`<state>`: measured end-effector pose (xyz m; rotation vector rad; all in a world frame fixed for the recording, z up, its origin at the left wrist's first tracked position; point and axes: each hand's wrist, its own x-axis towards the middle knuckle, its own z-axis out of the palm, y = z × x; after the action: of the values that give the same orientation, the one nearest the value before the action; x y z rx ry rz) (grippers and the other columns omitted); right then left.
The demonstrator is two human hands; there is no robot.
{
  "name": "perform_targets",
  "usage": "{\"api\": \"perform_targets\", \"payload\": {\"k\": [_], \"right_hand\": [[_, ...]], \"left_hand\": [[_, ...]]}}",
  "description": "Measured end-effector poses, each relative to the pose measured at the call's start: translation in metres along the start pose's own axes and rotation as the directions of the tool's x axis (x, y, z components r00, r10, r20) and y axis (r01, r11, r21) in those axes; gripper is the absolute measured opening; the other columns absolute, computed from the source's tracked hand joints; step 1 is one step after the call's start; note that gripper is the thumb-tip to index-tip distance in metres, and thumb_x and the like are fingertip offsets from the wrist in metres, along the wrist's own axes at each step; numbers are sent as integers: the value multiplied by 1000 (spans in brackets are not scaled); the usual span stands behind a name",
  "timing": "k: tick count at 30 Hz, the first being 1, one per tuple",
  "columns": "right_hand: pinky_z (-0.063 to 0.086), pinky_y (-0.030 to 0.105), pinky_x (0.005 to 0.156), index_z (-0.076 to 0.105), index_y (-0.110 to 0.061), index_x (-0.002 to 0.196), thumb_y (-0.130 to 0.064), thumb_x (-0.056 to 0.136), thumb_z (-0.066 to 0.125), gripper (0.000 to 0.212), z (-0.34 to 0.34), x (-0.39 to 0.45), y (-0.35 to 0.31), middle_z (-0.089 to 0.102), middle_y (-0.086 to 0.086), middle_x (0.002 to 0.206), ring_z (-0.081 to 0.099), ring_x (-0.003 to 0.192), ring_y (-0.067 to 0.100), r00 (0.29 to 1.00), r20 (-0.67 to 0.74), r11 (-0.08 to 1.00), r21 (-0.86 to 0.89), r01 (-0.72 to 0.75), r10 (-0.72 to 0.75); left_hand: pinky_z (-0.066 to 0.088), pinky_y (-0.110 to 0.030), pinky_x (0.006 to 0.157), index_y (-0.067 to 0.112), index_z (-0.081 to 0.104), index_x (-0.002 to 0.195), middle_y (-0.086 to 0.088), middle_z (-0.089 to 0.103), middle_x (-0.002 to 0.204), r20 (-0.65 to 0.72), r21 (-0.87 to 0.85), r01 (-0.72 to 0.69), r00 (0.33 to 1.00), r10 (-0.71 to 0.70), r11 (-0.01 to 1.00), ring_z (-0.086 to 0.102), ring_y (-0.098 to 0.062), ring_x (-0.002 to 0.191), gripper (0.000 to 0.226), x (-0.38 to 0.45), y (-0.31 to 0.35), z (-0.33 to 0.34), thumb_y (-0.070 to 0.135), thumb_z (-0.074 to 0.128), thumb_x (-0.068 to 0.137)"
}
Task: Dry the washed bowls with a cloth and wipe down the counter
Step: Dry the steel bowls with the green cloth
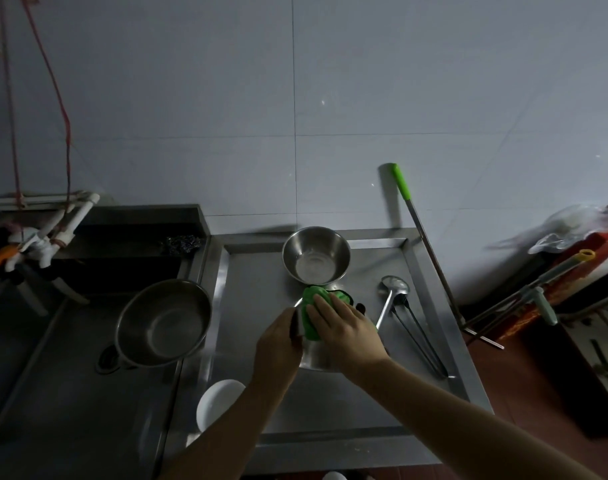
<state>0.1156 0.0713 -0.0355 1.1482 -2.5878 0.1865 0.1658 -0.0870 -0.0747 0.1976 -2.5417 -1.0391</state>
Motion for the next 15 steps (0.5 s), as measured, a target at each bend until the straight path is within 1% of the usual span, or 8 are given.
{"api": "perform_targets", "payload": {"k": [3,5,7,9,11,13,14,15], "right_hand": [[59,44,83,69,-6,124,-20,65,84,63,-5,3,-2,66,15,127,66,113,36,996,-80,999,-16,29,-30],[59,44,83,66,-5,128,-20,81,66,49,-13,1,3,64,15,131,65,115,36,986,-148,997,-6,71,-72],[59,43,85,59,-5,135,-15,88,56,49,-16,-4,15,59,15,138,62,120,35,980,-193,996,71,54,-40],[59,46,88,45,-8,146,-8,84,66,65,-14,-12,32,48,13,150,55,129,34,982,-181,975,223,-6,47],[58,48,91,38,-10,150,-5,82,71,76,-12,-17,41,41,10,156,50,135,32,983,-142,939,340,-58,113],[58,48,91,42,-10,149,1,78,75,79,-11,-14,39,43,9,154,51,133,32,984,-108,930,355,-94,140],[59,48,88,45,-9,147,4,74,78,80,-11,-12,36,46,10,151,54,130,34,985,-95,936,338,-102,142],[60,49,85,49,-8,143,5,71,78,79,-12,-10,32,51,13,147,58,125,36,988,-94,949,302,-87,121]], "left_hand": [[43,-9,67,21,67,107,12,68,91,-12,18,-62,998,62,998,60,-1,74,15,6,-1,0,13,65,94],[49,-9,73,17,70,113,10,72,99,-80,-18,-75,994,73,997,65,2,82,22,5,-11,-1,9,68,93],[49,-8,87,9,70,121,3,71,114,-177,-169,33,982,-63,985,64,10,100,32,1,-19,-7,-3,66,91],[45,-5,92,5,68,123,2,69,117,-215,-325,184,941,-262,928,61,12,108,35,-3,-27,-14,-9,59,93],[46,-6,90,15,70,120,13,72,112,-137,-466,318,896,-423,826,64,5,106,31,-4,-31,-16,-1,58,97],[47,-9,85,28,71,108,22,73,97,-5,-470,414,882,-472,779,67,-2,102,25,-4,-32,-14,8,59,98],[47,-10,83,30,70,104,22,71,94,16,-390,410,898,-439,825,68,-7,101,21,-3,-31,-13,12,61,98],[48,-13,84,28,70,107,20,70,98,8,-279,356,929,-369,892,67,-9,102,16,-1,-29,-13,16,62,98]]}}
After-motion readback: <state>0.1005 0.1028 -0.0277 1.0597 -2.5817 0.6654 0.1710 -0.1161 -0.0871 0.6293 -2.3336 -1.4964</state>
